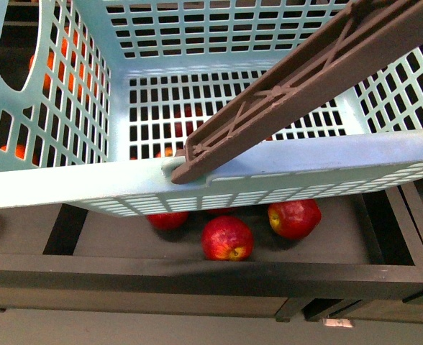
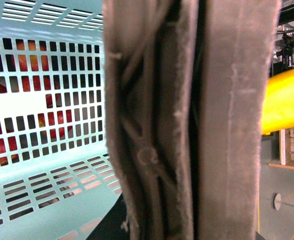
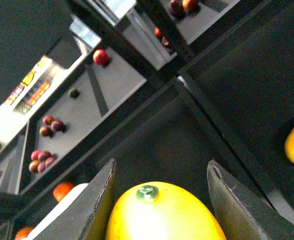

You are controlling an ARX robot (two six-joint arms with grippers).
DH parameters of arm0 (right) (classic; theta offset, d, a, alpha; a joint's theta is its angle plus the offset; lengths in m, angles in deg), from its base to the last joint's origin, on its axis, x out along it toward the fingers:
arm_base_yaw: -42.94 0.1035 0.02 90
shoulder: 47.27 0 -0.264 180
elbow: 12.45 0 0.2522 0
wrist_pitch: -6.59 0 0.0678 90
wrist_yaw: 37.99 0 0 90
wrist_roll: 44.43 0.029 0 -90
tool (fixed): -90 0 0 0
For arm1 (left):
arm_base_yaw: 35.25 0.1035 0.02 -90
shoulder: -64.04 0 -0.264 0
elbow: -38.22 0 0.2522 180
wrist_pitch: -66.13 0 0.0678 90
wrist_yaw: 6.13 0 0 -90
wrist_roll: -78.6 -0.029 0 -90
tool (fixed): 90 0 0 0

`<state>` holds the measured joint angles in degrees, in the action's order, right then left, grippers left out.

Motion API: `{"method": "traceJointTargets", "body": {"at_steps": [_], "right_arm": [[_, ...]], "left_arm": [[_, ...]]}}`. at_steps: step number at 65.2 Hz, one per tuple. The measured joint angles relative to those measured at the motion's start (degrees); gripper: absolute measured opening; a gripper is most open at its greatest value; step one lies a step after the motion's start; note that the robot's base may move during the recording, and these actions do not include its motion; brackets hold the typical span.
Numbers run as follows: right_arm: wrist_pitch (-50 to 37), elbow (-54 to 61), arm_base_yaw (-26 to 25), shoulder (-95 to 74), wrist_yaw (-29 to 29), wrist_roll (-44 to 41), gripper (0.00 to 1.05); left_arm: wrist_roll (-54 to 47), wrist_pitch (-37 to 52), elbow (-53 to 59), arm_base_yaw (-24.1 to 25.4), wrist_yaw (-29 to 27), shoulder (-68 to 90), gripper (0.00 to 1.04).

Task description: Pick mango and avocado into basket

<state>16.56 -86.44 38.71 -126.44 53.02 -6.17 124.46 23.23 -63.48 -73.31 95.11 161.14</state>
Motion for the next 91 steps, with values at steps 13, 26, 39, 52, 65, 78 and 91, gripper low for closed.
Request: {"method": "traceJointTargets", "body": {"at_steps": [13,26,39,52,65,78,91], "right_arm": [[-1.2,0.0,6.9,-1.7,-3.5,-1.2,0.48],[-2.8,0.1,12.8,-1.8,-5.4,-3.8,0.48],[-4.1,1.4,16.0,-1.8,-6.9,-5.4,0.48],[-5.1,3.2,17.5,-1.8,-7.9,-7.9,0.47],[-5.5,3.8,19.0,-1.8,-7.5,-9.5,0.78],[-6.1,7.8,16.1,2.5,-9.2,-12.0,0.96],[-19.2,13.8,14.9,5.1,-10.8,-21.1,0.83]], "left_arm": [[0.0,0.0,0.0,0.0,-0.3,0.0,0.14],[0.0,0.0,0.0,0.0,-0.1,0.0,0.14],[0.0,0.0,0.0,0.0,0.3,0.0,0.14],[0.0,0.0,0.0,0.0,-0.3,0.0,0.14],[0.0,0.0,0.0,0.0,0.0,0.0,0.14],[-0.1,0.0,0.0,0.0,-0.3,0.1,0.14],[-0.2,0.0,0.0,0.1,-0.3,0.1,0.14]]}}
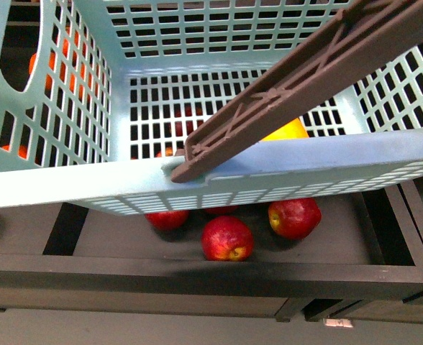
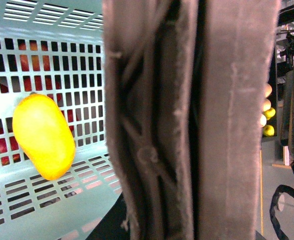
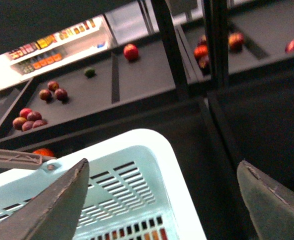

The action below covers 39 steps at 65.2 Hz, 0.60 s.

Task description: Pick mango and avocado into basket

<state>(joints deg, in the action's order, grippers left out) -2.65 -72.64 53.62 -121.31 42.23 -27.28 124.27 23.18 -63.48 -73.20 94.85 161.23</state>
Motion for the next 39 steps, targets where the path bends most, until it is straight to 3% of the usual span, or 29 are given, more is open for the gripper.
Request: {"method": "traceJointTargets", "body": {"at_steps": [10,21,31,39], "right_arm": [[-11.6,11.9,-1.8,5.2,1.4,-12.2,0.59],[-14.9,20.8,-3.8,10.4,3.0,-15.4,0.33],[-16.5,28.3,-5.4,15.8,4.8,-16.4,0.02],[-16.7,32.5,-6.4,19.7,5.8,-16.8,0.02]], "left_arm": [[0.2,0.0,0.0,-0.1,0.7,0.0,0.14],[0.1,0.0,0.0,-0.1,-0.1,0.0,0.14],[0.1,0.0,0.0,-0.1,0.2,0.0,0.14],[0.1,0.0,0.0,-0.1,0.2,0.0,0.14]]}}
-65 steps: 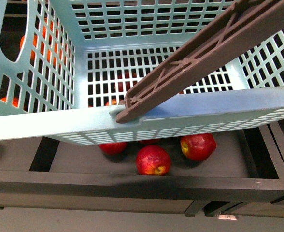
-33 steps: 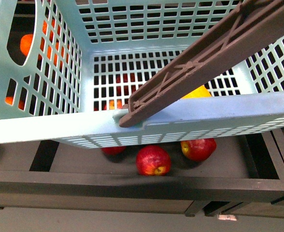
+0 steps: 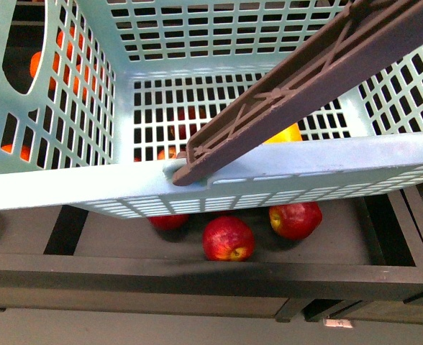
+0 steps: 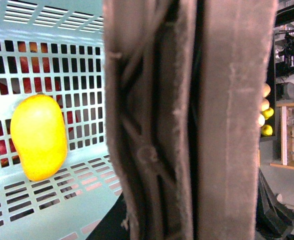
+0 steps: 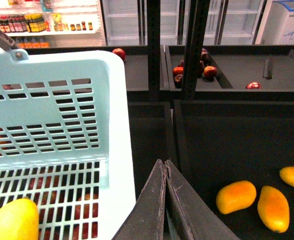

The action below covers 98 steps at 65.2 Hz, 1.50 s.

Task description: Pick mango and avocado into basket

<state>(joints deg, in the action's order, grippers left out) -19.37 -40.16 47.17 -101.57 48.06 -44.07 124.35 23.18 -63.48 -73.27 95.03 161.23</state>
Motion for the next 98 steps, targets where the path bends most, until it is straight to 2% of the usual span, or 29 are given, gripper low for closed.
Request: {"method": "traceJointTargets", "body": {"at_steps": [5,10,31,50,53,61,62,66,98], "right_arm": [[0.1,2.0,-2.6,2.2,3.4,0.0,0.02],[0.6,3.6,-3.9,4.4,3.5,0.0,0.02],[4.8,8.7,-4.0,13.6,3.8,-0.1,0.03],[5.0,9.0,-4.0,14.6,3.8,-0.1,0.5],[5.0,9.0,-4.0,14.6,3.8,-0.1,0.62],[5.0,9.0,-4.0,14.6,3.8,-0.1,0.81],[5.0,9.0,-4.0,14.6,3.8,-0.1,0.88],[5.0,9.0,-4.0,14.6,3.8,-0.1,0.97],[5.0,9.1,-4.2,14.7,3.8,-0.1,0.96]], "left_arm": [[0.0,0.0,0.0,0.0,0.0,0.0,0.14],[0.0,0.0,0.0,0.0,0.0,0.0,0.14],[0.0,0.0,0.0,0.0,0.0,0.0,0.14],[0.0,0.0,0.0,0.0,-0.1,0.0,0.14],[0.0,0.0,0.0,0.0,-0.1,0.0,0.14],[0.0,0.0,0.0,0.0,0.0,0.0,0.14],[0.0,0.0,0.0,0.0,0.0,0.0,0.14],[0.0,0.0,0.0,0.0,0.0,0.0,0.14],[0.2,0.0,0.0,-0.5,0.9,0.0,0.14]]}}
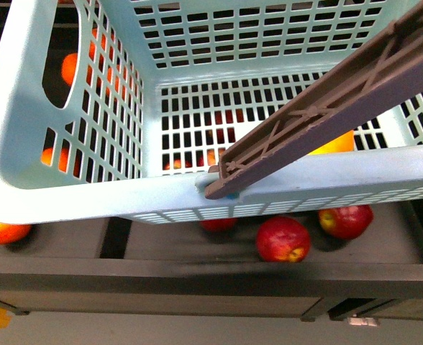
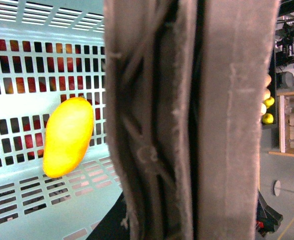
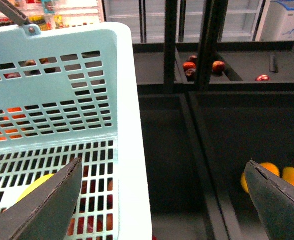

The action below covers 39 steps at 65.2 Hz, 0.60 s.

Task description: Pick mango and avocado into basket

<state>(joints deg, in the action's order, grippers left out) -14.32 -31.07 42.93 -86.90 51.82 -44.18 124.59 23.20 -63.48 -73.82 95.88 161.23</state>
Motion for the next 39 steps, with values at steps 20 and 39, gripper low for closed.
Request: {"method": "traceJointTargets", "body": {"at_steps": [20,39], "right_arm": [[0.1,0.2,0.0,0.0,0.1,0.0,0.96],[0.2,0.2,0.0,0.1,0.1,0.0,0.96]], "left_arm": [[-0.4,0.0,0.0,0.5,-1.5,0.0,0.14],[-0.4,0.0,0.0,0.5,-0.3,0.0,0.14]]}}
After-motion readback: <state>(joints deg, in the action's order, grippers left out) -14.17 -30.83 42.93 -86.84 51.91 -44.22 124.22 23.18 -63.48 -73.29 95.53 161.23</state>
